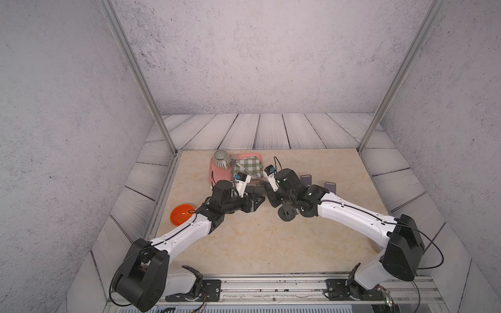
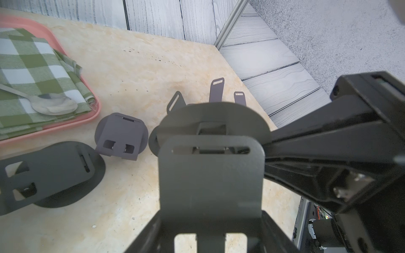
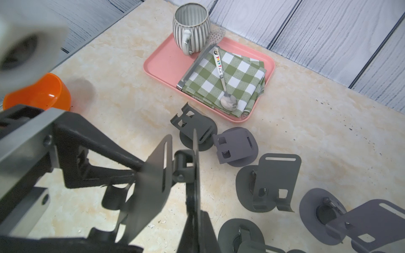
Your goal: Open the phone stand
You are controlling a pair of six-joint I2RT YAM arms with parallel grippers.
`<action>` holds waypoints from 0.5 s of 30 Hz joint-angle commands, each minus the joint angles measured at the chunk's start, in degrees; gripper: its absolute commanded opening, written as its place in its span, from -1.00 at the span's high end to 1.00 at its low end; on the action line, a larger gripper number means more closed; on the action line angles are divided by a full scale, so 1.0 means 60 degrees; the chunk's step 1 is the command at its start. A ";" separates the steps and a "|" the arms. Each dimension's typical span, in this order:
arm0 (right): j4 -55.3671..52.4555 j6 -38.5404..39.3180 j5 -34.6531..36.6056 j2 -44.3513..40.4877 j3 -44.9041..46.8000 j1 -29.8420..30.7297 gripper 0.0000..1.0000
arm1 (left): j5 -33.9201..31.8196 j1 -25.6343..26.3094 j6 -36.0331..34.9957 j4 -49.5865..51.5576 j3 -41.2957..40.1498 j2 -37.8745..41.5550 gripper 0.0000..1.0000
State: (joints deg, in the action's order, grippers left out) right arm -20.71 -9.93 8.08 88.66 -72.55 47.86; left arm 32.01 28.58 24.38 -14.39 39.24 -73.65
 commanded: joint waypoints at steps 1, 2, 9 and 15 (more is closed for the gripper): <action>-0.0642 0.0085 0.1930 0.0124 -0.0012 -0.0652 0.93 | 0.0147 -0.0075 -0.0139 0.0701 -0.0037 0.0263 0.26; -0.0533 0.0115 0.1365 0.0141 0.0041 -0.0653 0.93 | 0.0144 -0.0075 -0.0152 0.0686 -0.0029 0.0248 0.26; 0.0069 0.0081 -0.1371 0.0359 0.0349 -0.0637 0.94 | 0.0305 -0.0075 -0.0261 0.0633 0.0120 0.0077 -0.22; 0.0174 0.0088 -0.1764 0.0451 0.0402 -0.0626 0.94 | 0.0276 -0.0075 -0.0369 0.0510 0.0432 -0.0263 -0.82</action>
State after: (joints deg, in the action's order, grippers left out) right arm -19.88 -9.76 -1.52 91.13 -70.59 44.38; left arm 32.91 28.36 23.35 -10.96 39.83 -74.26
